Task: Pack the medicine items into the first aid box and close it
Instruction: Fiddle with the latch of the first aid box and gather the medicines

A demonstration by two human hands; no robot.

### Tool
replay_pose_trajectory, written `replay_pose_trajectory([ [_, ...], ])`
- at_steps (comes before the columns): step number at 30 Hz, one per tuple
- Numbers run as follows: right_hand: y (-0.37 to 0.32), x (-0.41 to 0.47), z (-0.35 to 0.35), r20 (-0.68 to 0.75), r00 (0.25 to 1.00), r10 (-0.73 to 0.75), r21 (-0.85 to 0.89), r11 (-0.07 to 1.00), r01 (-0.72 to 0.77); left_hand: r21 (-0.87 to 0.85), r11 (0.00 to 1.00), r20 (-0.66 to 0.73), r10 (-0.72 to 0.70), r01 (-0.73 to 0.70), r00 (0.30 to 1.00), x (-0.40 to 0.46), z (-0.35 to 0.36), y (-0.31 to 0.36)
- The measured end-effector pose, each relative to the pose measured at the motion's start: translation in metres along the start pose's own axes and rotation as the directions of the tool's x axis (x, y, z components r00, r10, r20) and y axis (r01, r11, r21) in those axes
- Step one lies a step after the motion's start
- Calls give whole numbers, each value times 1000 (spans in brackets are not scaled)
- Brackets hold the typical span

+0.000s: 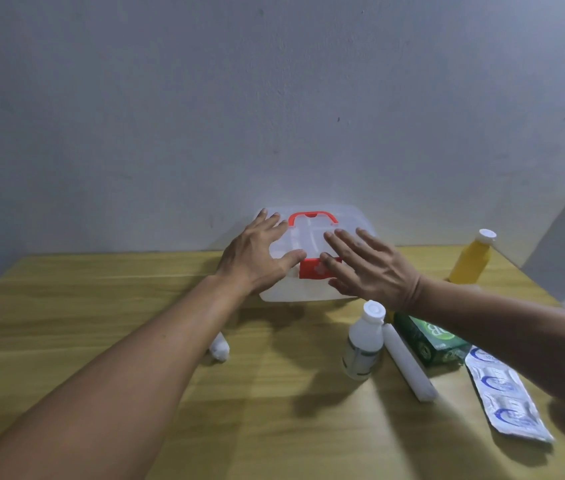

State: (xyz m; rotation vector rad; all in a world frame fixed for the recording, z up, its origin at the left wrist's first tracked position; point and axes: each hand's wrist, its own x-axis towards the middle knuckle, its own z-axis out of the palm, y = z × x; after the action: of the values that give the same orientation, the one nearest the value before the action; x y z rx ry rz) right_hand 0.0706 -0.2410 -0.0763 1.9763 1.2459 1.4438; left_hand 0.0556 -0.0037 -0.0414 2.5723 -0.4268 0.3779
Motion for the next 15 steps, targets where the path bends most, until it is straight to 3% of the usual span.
replay_pose_trajectory([
  [4,1,16,-1,-16,1000,-8,18,1000,9,56,998,58,-25,22,998,5,-8,2],
  [9,4,25,-5,66,994,-82,46,996,79,143,989,133,-54,35,990,10,-14,6],
  [15,4,21,-3,25,994,-106,6,994,106,201,977,175,-104,68,979,16,-19,13],
])
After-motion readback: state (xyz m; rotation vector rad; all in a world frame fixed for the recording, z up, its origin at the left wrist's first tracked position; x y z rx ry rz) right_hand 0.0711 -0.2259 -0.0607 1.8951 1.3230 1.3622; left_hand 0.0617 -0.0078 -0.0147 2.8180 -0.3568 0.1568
